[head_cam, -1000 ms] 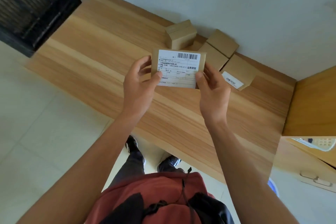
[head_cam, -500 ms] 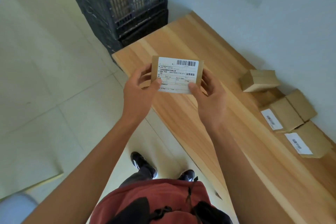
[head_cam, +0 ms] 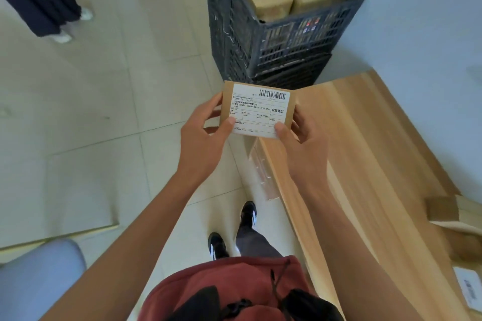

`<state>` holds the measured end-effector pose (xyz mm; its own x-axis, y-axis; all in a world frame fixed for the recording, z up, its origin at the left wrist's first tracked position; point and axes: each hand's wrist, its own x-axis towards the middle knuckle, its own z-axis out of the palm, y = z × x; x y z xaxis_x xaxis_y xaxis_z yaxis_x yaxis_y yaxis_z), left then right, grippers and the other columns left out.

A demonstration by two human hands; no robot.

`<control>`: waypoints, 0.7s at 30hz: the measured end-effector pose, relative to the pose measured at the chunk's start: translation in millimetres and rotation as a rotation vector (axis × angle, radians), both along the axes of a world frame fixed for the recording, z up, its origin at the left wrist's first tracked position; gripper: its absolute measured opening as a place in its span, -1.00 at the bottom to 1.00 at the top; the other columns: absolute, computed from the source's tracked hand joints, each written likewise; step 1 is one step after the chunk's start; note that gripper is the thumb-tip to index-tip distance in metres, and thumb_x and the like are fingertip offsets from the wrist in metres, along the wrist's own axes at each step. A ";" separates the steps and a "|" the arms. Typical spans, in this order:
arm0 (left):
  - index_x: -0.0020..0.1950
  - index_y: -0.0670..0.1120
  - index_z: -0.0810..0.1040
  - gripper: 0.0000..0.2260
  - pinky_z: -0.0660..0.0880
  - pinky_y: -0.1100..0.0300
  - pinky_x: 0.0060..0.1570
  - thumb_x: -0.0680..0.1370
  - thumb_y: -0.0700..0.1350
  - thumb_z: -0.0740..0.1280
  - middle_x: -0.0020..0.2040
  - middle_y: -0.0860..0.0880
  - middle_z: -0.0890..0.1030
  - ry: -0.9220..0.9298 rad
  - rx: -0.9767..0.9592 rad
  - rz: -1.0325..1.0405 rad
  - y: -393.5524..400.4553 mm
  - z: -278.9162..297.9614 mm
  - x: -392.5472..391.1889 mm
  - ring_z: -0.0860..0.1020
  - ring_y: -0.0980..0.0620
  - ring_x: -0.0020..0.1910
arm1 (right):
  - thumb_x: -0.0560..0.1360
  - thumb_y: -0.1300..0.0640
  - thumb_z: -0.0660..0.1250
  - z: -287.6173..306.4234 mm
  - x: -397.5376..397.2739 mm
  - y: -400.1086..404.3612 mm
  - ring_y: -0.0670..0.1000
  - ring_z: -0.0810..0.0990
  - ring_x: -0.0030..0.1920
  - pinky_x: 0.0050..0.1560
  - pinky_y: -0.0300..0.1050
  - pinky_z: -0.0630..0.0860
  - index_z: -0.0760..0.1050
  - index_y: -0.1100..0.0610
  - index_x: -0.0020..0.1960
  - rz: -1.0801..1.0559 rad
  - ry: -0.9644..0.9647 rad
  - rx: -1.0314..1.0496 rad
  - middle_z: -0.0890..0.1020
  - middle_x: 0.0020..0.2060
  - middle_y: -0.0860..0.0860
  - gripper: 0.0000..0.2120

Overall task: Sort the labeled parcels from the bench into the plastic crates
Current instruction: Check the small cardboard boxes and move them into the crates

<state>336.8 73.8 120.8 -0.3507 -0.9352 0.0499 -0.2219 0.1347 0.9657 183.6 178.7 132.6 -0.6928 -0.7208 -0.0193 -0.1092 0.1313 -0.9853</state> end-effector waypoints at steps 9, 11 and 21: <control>0.52 0.06 0.48 -0.55 0.58 0.33 0.09 0.64 -0.19 0.38 0.35 0.15 0.60 -0.035 0.018 0.091 -102.9 -5.1 -21.2 0.56 0.24 0.26 | 0.61 0.28 0.38 -8.1 -35.7 -120.7 -0.22 0.61 0.25 0.18 -0.36 0.54 0.51 0.05 0.45 0.122 0.003 0.026 0.67 0.24 -0.15 -0.57; 0.52 0.07 0.47 -0.55 0.60 0.30 0.10 0.64 -0.18 0.37 0.35 0.15 0.60 -0.047 0.017 0.106 -125.9 -4.1 -31.4 0.56 0.23 0.27 | 0.61 0.27 0.38 -8.4 -48.0 -146.5 -0.24 0.61 0.24 0.18 -0.36 0.55 0.51 0.05 0.45 0.134 -0.001 0.017 0.67 0.23 -0.17 -0.57; 0.51 0.06 0.48 -0.55 0.59 0.32 0.11 0.64 -0.21 0.37 0.34 0.15 0.61 -0.032 0.044 0.196 -234.3 -2.4 -60.1 0.56 0.20 0.28 | 0.61 0.25 0.40 -7.9 -87.5 -271.7 -0.19 0.61 0.28 0.32 -0.13 0.58 0.49 0.02 0.46 0.232 -0.002 0.033 0.66 0.27 -0.14 -0.56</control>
<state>276.7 -160.5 118.4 -0.1628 -0.9867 -0.0009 -0.2708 0.0438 0.9616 96.2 -92.9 124.7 -0.5089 -0.8596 -0.0467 -0.1380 0.1350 -0.9812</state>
